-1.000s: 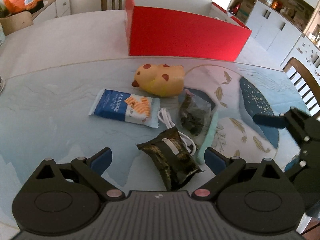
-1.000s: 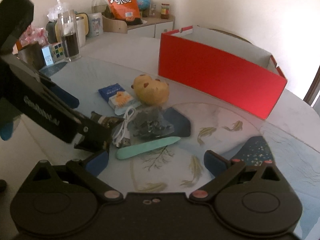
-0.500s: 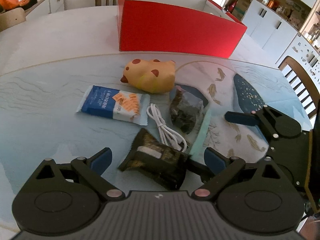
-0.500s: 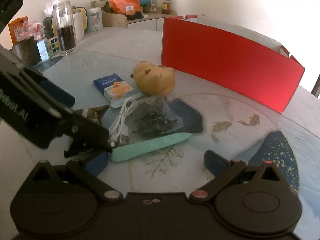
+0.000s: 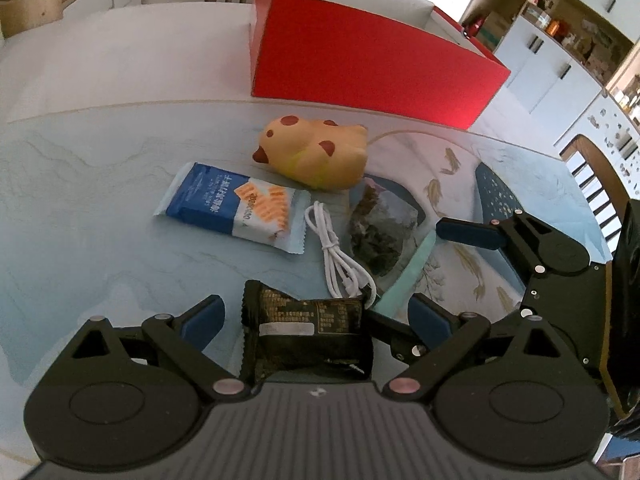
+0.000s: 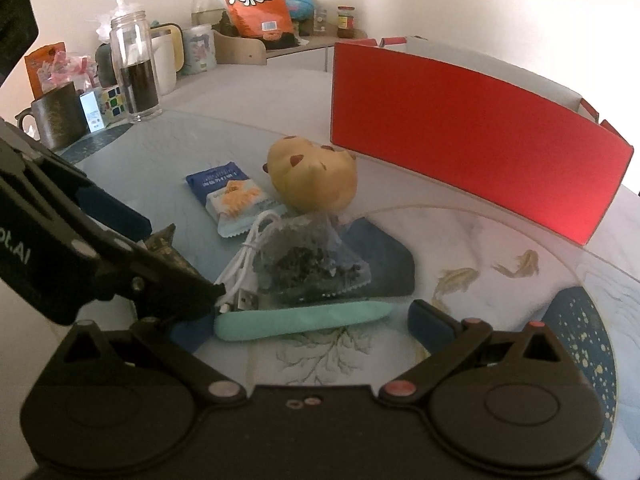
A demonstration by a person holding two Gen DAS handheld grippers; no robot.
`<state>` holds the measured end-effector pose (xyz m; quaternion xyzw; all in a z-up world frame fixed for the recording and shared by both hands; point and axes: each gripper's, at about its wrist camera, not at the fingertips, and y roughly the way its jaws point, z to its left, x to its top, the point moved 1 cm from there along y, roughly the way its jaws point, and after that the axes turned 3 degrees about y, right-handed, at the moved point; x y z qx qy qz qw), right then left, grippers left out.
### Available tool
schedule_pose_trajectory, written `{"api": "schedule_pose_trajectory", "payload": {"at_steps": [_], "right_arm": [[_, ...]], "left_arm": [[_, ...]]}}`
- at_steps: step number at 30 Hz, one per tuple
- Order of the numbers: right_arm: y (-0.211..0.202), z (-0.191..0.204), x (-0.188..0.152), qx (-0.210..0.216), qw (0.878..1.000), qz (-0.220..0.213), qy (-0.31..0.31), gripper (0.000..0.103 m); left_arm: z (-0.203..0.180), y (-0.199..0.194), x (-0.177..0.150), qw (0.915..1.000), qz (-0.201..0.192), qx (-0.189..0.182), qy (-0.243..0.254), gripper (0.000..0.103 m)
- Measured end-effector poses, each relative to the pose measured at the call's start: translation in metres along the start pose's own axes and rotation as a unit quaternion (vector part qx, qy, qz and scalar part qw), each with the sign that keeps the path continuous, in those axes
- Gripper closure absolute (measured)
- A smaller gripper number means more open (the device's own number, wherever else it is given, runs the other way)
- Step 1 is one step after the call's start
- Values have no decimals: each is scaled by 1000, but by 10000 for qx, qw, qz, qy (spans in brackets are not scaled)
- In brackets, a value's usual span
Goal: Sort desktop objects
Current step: 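Grasp the dark snack packet with the left gripper while the right grasps the teal stick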
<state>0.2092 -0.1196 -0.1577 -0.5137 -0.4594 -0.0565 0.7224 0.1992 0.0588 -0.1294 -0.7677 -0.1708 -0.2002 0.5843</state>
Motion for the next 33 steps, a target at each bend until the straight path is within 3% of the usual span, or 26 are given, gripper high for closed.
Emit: {"api": "schedule_pose_trajectory", "payload": {"at_steps": [16,21,23,25,33], "right_arm": [[3,1,4,58,10000,-35,-46,0],[1,3,4,71,10000,-50,-46,5],[1,3,3,69,10000,-43,-45,6],[0,3,3,61,10000,-39,-32,6],[-4,-1,2,-29,10000,40,-7,6]], "left_arm": [[7,-2,-2,9997,-30,-162,-156,11],[7,-2,-2,9997,-69,-192,-162,19],[9,-3,-2,9997,-101,-144,-194,35],[13,-5,-2,9996,-129,-101,-239,44],[17,-6,-1,9997,-130,-67,-193,45]]}}
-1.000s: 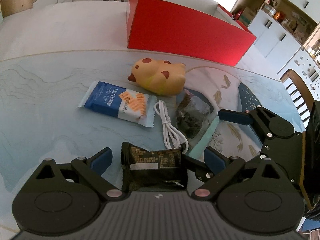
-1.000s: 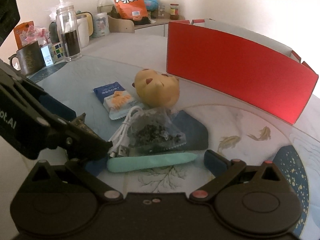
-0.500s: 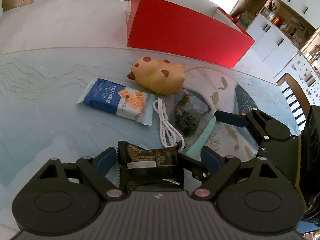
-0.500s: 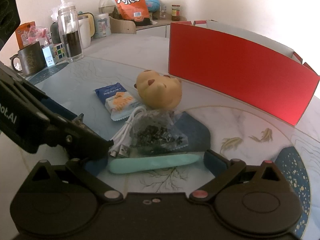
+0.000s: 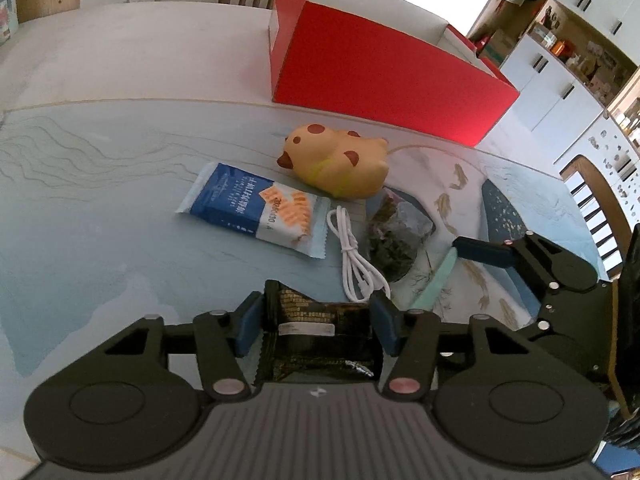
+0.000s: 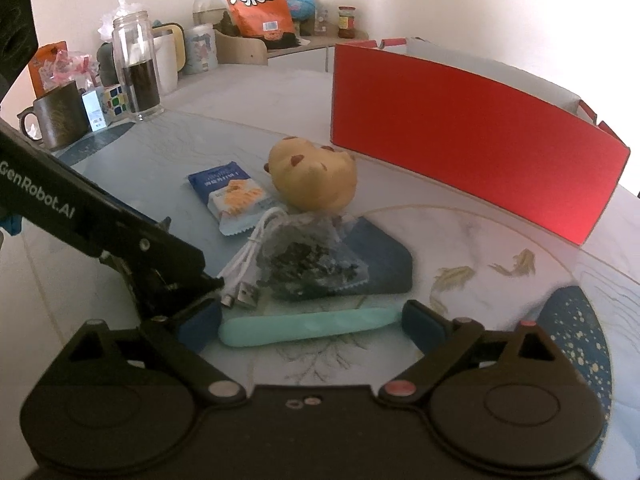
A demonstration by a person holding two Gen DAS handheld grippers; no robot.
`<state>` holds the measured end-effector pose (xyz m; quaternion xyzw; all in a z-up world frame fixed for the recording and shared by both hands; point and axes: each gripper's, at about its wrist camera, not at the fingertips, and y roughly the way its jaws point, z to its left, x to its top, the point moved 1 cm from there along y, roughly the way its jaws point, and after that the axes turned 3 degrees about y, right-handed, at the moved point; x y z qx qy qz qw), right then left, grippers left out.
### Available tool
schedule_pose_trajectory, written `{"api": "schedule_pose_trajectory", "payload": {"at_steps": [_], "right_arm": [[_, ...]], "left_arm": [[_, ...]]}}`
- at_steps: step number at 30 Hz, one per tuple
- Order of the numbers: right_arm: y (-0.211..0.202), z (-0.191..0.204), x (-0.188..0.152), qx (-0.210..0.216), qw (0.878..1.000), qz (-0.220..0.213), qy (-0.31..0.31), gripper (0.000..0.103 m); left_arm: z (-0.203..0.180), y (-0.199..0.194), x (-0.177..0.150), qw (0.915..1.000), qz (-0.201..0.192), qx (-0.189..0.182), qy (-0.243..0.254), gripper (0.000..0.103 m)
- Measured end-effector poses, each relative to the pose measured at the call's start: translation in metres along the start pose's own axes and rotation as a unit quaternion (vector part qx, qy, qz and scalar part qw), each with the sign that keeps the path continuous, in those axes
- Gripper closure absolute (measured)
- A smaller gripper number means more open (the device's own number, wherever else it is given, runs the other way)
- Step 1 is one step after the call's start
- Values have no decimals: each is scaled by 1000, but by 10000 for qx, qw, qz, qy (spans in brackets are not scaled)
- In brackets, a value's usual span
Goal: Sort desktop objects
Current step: 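Grasp the dark snack packet with the left gripper while the right grasps the teal stick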
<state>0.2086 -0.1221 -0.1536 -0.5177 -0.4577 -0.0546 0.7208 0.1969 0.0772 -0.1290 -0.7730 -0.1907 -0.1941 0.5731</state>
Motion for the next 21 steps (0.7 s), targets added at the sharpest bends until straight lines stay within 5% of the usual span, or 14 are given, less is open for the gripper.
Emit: {"api": "schedule_pose_trajectory", "payload": {"at_steps": [4,15,21], "right_arm": [[-5,-5,-3,-37,10000,51,29,6],[-11,-9,-7,-78,9999,114,65,6],[-10,-10,-6,-91,9999,116,74,6]], "left_arm": [[-5,-3,-2,9996,-6,-65,262,22],[-29,4,-21,9903,-38,277,1364,21],[-28,1,-24,9892,-109,418,1403,26]]}}
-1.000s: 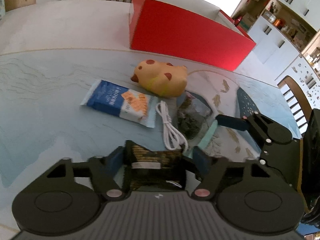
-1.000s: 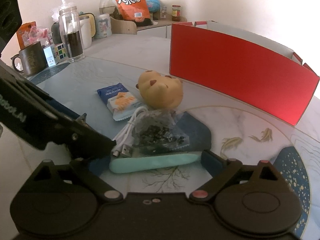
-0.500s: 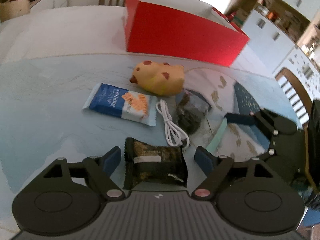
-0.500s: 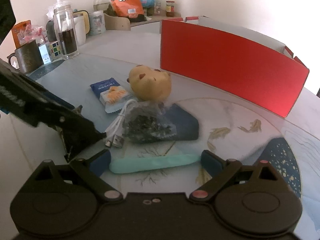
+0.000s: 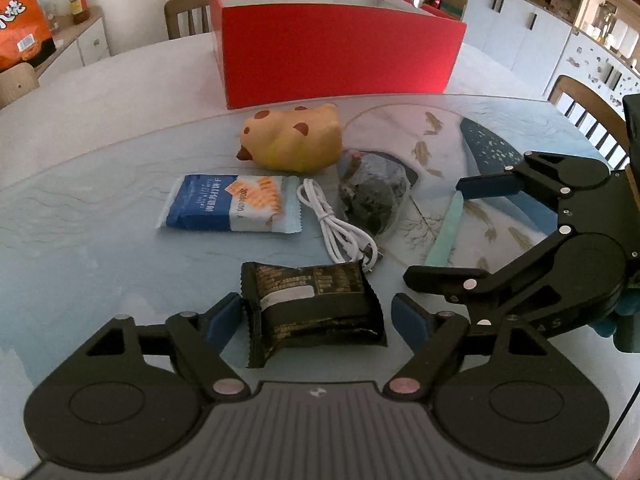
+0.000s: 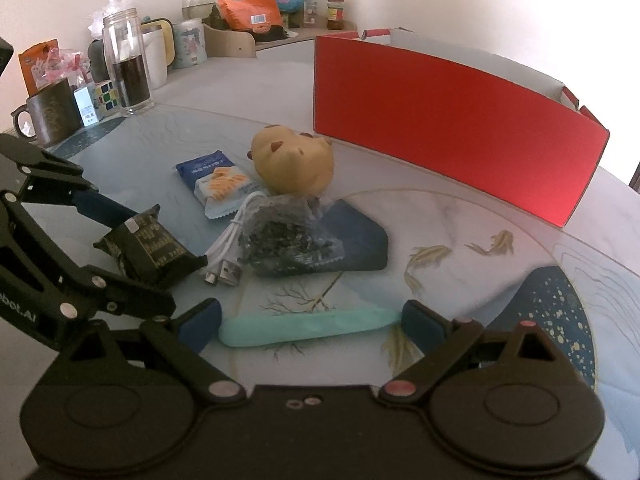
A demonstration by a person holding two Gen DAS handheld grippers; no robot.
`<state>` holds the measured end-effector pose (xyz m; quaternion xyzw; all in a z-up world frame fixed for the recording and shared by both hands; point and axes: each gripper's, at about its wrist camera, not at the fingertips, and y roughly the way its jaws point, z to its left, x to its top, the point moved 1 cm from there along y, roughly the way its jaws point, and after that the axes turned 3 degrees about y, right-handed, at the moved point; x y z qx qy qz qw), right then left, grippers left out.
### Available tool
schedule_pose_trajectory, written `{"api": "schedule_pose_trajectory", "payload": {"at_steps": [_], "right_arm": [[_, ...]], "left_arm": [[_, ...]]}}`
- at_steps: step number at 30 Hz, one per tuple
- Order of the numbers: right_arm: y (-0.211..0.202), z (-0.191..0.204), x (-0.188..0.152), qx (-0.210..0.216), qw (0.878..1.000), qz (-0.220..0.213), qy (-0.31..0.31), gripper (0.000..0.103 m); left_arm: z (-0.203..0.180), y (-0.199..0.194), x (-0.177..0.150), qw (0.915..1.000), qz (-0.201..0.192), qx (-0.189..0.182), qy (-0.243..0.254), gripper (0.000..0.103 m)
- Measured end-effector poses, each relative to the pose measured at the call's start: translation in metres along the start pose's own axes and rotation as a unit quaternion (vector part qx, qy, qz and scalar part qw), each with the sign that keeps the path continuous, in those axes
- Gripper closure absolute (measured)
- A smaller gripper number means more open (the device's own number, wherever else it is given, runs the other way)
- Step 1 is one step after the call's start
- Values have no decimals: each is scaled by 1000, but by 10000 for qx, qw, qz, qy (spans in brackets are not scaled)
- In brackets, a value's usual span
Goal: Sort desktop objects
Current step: 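Grasp the dark snack packet with the left gripper while the right grasps the teal stick, then lift the dark packet and teal stick and carry both over the red box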
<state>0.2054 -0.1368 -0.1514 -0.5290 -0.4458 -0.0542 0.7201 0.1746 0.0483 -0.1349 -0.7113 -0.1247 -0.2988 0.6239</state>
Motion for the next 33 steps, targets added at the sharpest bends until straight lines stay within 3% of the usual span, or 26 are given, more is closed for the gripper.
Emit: {"api": "schedule_pose_trajectory", "payload": {"at_steps": [4,8,33], "right_arm": [[0,0,0,-13,10000,5,-17,6],[-1,0,-1,-18,10000,14,-35,6],[-41,-7,28,-75,9998,-158,-43,6]], "left_arm": [[3,-1,1,10000,-32,73,-42,42],[4,-2,1,9999,-54,84,-86,48],[1,-33,17,9989,-307,-56,-355,51]]}}
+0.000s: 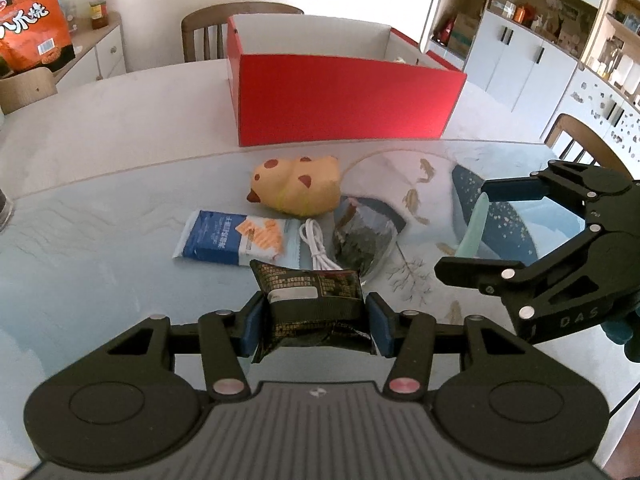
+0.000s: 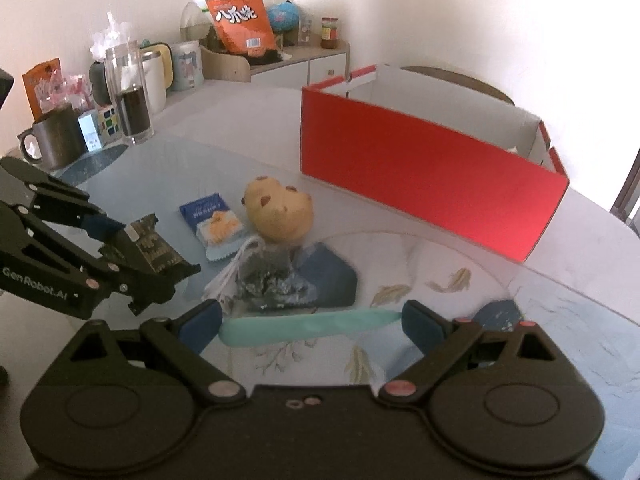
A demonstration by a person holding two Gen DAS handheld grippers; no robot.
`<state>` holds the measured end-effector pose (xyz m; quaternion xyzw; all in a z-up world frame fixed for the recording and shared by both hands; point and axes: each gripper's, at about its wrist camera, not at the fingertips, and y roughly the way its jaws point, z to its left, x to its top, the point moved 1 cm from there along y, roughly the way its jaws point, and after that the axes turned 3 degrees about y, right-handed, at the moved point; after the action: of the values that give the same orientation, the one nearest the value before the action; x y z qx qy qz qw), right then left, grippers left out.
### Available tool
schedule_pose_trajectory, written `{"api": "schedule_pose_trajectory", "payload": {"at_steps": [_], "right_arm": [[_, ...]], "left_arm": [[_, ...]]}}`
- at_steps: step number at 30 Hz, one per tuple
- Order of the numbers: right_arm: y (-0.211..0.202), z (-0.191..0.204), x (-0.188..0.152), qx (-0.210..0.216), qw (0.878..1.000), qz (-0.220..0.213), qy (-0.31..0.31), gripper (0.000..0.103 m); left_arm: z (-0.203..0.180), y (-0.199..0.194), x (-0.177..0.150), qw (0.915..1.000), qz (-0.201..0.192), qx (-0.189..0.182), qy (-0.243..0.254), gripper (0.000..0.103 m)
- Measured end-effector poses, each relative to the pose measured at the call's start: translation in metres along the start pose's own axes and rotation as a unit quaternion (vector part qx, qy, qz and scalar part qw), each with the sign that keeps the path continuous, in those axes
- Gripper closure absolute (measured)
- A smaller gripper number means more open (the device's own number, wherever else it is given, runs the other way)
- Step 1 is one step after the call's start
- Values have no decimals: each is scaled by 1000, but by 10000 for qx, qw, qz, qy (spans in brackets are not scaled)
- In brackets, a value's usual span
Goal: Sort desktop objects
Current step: 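Lift the dark packet and teal stick and carry both over the red box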
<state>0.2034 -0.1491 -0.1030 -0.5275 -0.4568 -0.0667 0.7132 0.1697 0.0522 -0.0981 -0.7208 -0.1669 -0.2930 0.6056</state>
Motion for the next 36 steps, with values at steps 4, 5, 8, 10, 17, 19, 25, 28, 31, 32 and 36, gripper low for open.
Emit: {"api": "schedule_pose_trajectory", "payload": {"at_steps": [4,5,8,10,17,19,25,28,31,32,36], "right_arm": [[-8,-2,8,-11,10000,-43,58,6],[-11,-3,11,4,9999,-59,87,6],[-18,-5,18,9,9998,-104,165,6],[-22,-6,23,8,9998,-146,156,6],[-33,-7,40,-15,9995,-271,148,6],[-36,-8,44,-34,9994,-312,145,6],[-45,-15,57,-112,9990,-378,227,6],[-48,-20,63,-158,9986,-411,277,6],[-53,-23,69,-213,9984,-441,289,6],[-54,-24,72,-225,9983,-445,294,6],[-58,-29,80,-269,9980,-464,325,6]], "left_arm": [[0,-8,5,10000,-44,-27,-80,51],[1,-11,6,9999,-60,-38,-106,51],[1,-17,11,9998,-111,-57,-151,51],[0,-21,15,9997,-155,-60,-170,51],[-1,-33,31,9991,-360,-88,-205,51],[-2,-36,36,9989,-417,-91,-216,51],[-2,-43,50,9983,-544,-111,-199,51],[-3,-46,58,9979,-604,-121,-185,51],[-3,-48,66,9976,-627,-164,-234,51],[-3,-49,69,9975,-634,-175,-245,51],[-2,-52,81,9971,-698,-169,-239,51]]}}
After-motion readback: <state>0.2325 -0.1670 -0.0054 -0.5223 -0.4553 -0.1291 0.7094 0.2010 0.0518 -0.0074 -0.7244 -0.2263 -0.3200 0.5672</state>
